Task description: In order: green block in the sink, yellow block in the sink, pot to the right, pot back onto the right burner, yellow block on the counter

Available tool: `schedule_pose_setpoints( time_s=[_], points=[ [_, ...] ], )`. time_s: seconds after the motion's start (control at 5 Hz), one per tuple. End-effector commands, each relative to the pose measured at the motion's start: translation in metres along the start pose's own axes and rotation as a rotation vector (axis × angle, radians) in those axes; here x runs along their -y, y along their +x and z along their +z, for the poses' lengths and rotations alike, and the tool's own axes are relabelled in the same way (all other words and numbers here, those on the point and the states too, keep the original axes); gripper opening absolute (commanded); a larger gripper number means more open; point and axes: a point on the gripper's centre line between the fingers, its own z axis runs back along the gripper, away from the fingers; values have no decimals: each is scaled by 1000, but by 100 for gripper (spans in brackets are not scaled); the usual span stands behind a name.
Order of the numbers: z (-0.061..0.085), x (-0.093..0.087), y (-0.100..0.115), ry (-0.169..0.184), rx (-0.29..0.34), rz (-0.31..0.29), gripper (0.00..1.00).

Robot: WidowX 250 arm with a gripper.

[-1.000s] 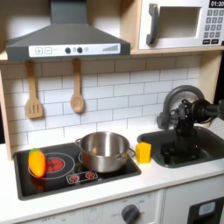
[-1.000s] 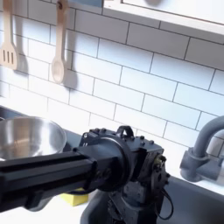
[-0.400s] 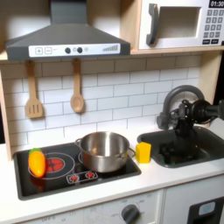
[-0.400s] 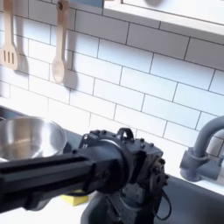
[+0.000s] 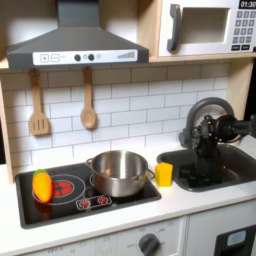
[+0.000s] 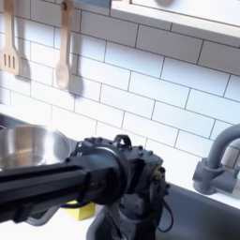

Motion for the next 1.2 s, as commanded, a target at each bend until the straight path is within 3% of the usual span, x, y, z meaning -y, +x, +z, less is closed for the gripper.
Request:
schedule_pose_setpoints(
  time_s=[0.0, 0.4, 1.0],
  points=[
    [10, -3, 1, 12, 4, 1, 100],
    [8, -6, -7, -7, -28, 5, 100],
    [8, -15, 11, 10, 22, 25, 100]
  ],
)
